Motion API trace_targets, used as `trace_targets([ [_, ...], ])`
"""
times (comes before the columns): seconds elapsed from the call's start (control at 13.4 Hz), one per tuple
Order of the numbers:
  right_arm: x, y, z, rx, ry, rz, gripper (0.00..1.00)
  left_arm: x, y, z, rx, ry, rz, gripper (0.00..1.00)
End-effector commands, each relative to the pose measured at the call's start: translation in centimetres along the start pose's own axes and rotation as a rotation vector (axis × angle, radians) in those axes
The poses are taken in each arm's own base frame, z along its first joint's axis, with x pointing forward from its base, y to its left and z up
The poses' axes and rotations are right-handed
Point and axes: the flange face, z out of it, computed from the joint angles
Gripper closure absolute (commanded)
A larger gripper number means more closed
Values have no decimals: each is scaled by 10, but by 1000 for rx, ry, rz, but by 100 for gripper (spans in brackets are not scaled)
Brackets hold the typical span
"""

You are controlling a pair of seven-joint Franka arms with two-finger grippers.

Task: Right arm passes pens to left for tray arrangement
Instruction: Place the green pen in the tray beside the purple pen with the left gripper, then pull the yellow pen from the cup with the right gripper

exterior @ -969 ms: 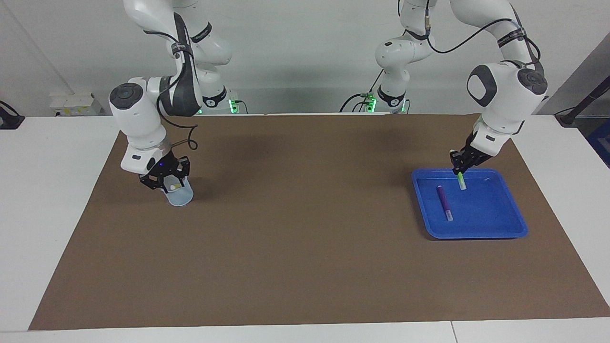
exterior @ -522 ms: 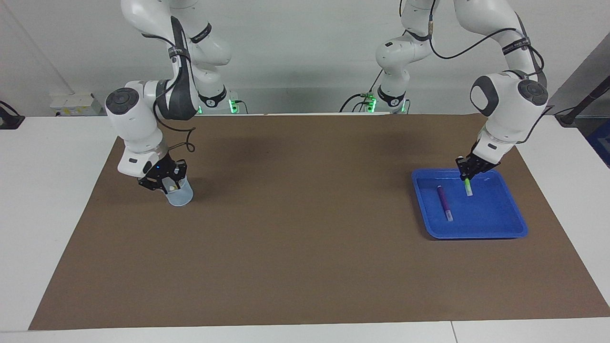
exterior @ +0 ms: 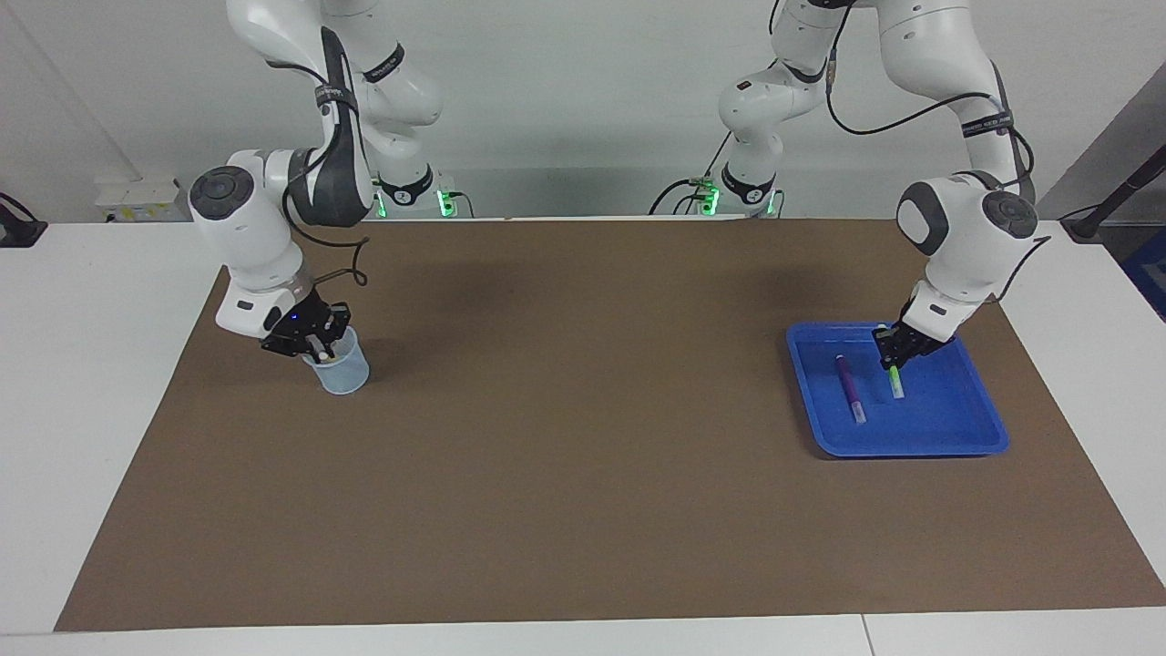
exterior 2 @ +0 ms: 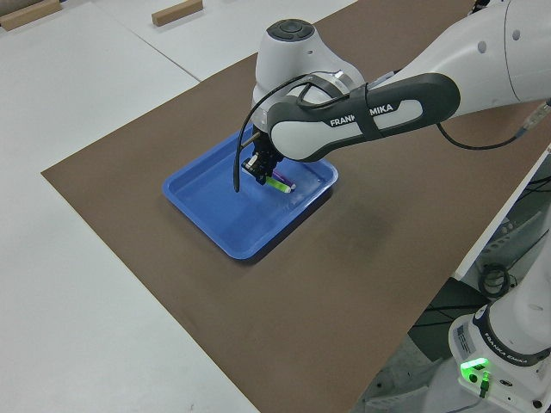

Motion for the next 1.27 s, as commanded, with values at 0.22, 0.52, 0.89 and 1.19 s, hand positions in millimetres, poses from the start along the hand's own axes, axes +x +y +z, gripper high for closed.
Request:
trace_targets([
  [0.22,26,-20,-100,-17,11,-40,100,-4,-2,42,17,34,45,100],
  [0.52,49,-62,-136,35,86,-6,100,-6,-6,48,33,47,55,94],
  [0.89,72,-128,-140,266,106,472,100,-3,-5,46,31,40,37,0],
  [1.19,91,-180,-136,474,170,889,100,9,-2,28,25,-7,36,0],
])
